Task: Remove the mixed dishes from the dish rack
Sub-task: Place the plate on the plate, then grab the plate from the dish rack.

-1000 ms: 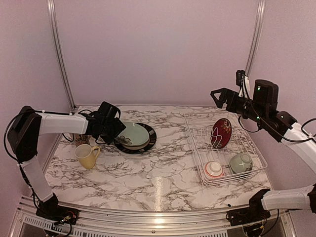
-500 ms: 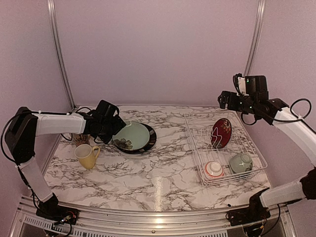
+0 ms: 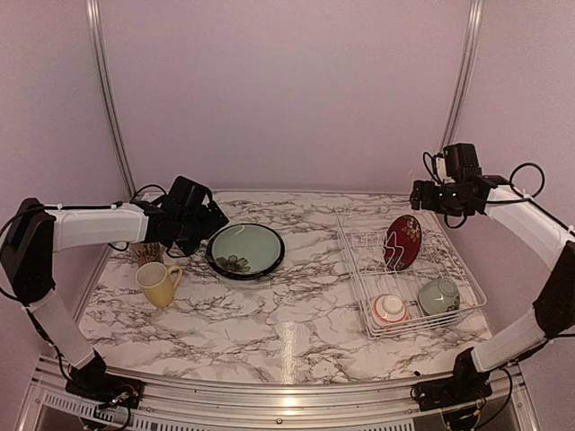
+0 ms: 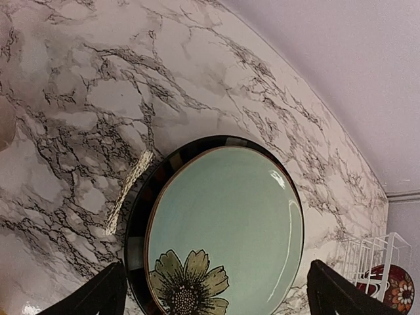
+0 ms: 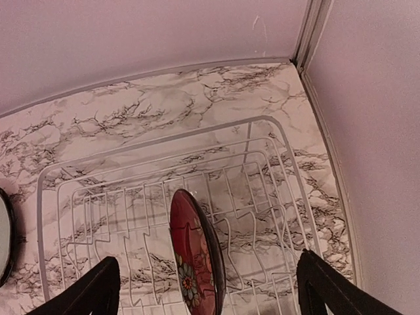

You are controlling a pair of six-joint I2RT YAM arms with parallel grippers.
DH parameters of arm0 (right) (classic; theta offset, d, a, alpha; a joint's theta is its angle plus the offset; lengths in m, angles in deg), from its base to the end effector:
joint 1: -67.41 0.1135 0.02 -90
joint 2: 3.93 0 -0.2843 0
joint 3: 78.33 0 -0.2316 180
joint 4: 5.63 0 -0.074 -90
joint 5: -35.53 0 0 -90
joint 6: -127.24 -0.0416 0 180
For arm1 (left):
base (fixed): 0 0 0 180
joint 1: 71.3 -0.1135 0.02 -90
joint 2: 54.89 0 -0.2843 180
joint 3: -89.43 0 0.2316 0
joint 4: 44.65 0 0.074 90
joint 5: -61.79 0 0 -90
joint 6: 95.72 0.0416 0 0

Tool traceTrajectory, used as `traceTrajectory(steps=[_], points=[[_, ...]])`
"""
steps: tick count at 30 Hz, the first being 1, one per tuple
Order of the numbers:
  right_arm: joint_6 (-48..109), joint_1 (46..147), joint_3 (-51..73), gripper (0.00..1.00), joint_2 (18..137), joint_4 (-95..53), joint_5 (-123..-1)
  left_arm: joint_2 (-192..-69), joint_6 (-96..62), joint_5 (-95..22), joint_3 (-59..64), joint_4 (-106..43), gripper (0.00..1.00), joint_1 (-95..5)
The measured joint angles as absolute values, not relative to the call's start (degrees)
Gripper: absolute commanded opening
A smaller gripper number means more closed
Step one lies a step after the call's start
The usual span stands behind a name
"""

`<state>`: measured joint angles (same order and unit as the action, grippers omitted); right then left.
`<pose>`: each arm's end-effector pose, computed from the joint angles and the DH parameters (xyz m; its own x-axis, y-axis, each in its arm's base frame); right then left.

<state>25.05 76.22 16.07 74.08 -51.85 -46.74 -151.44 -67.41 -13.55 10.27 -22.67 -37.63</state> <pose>0.2781 0.0374 0.3503 -0.6131 0.1167 -0.7813 0.0834 0.9931 0.0829 0.3069 -0.1918 0.2543 -0.5792 -0.6376 -0.5080 -0.2876 0.7429 -0.6045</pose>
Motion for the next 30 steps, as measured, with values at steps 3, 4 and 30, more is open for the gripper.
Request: traceTrajectory(steps=[3, 4, 30], points=[[25.5, 74.7, 15.8, 0.80, 77.5, -52.5, -47.8, -147.9, -64.3, -13.3, 10.3, -22.6, 0.99, -36.9], [25.6, 74.3, 15.8, 0.77, 78.7, -52.8, -48.1, -146.0, -63.0, -13.3, 10.3, -22.8, 0.99, -36.3], [29.4, 73.9, 16.9, 0.28, 89.2, -54.0, -49.2, -122.2, -49.2, -31.1, 13.7, -34.3, 0.99, -30.6]])
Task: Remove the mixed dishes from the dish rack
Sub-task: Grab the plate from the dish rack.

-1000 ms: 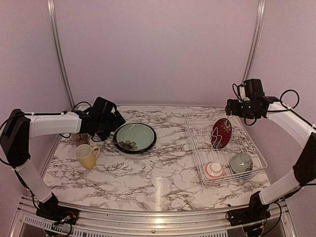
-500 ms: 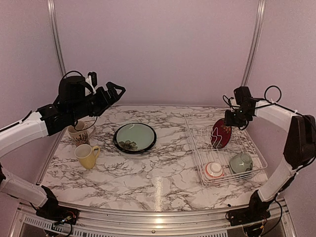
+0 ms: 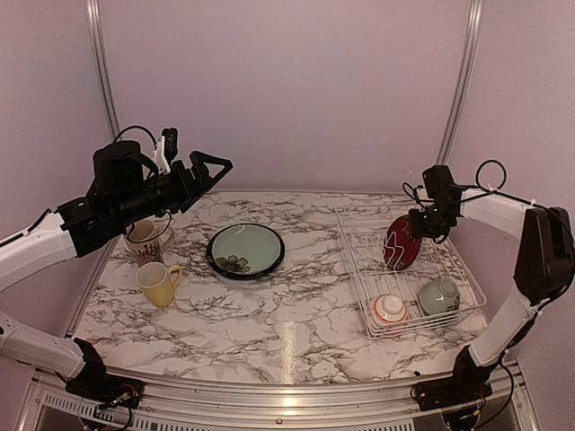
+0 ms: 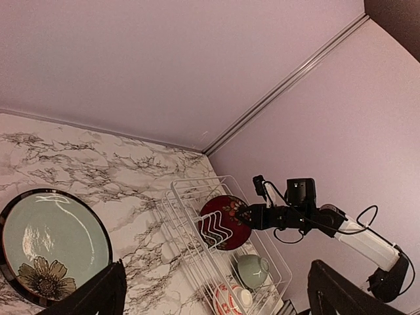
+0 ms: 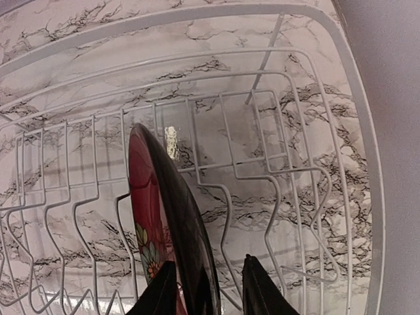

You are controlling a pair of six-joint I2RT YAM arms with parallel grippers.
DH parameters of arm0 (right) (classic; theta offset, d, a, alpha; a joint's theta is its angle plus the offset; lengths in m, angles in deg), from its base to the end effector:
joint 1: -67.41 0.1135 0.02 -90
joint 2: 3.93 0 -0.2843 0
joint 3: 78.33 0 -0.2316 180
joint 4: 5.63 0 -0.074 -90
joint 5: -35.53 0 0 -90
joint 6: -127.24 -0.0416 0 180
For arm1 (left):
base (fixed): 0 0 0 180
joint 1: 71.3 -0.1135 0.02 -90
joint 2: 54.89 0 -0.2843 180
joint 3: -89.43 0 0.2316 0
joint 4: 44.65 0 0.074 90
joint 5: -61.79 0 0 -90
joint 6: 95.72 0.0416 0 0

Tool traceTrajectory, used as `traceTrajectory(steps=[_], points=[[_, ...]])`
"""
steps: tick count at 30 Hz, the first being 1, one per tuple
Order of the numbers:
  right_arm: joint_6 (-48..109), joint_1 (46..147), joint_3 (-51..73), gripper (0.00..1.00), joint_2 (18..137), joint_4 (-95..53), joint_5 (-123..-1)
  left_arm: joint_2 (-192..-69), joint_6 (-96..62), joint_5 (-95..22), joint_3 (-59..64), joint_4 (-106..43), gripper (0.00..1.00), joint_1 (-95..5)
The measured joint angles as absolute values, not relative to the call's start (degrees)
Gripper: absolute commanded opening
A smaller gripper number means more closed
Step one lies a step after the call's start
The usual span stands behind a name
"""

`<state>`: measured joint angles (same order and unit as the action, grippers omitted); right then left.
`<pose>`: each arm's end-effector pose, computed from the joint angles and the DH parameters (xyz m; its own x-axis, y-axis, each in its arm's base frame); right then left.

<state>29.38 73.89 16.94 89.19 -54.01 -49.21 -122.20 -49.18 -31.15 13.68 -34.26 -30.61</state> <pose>0.3262 0.0332 0.2670 -0.8319 0.0426 -0.5533 0.0518 0.9987 -0.0010 0.1919 -0.1678 0.4059 -0.4933 -0.4818 -0.7242 0.4831 0.5407 -0.6887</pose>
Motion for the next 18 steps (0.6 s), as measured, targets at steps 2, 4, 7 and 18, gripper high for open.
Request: traceTrajectory(steps=[2, 4, 7, 18], points=[[29.4, 73.9, 17.2, 0.20, 89.4, -53.6, -49.0, -122.2, -49.2, -32.0, 13.9, -34.6, 0.99, -30.3], [29.3, 73.9, 17.3, 0.10, 89.5, -53.1, -48.8, -122.2, -49.2, -32.8, 14.1, -35.2, 0.99, -30.0], [29.7, 74.1, 17.3, 0.00, 89.3, -52.7, -48.9, -122.2, -49.7, -33.6, 14.7, -36.4, 0.99, -29.8], [29.6, 74.9, 17.6, 0.00, 79.0, -55.3, -43.3, -122.5, -51.0, -35.3, 16.4, -39.9, 0.99, -29.6]])
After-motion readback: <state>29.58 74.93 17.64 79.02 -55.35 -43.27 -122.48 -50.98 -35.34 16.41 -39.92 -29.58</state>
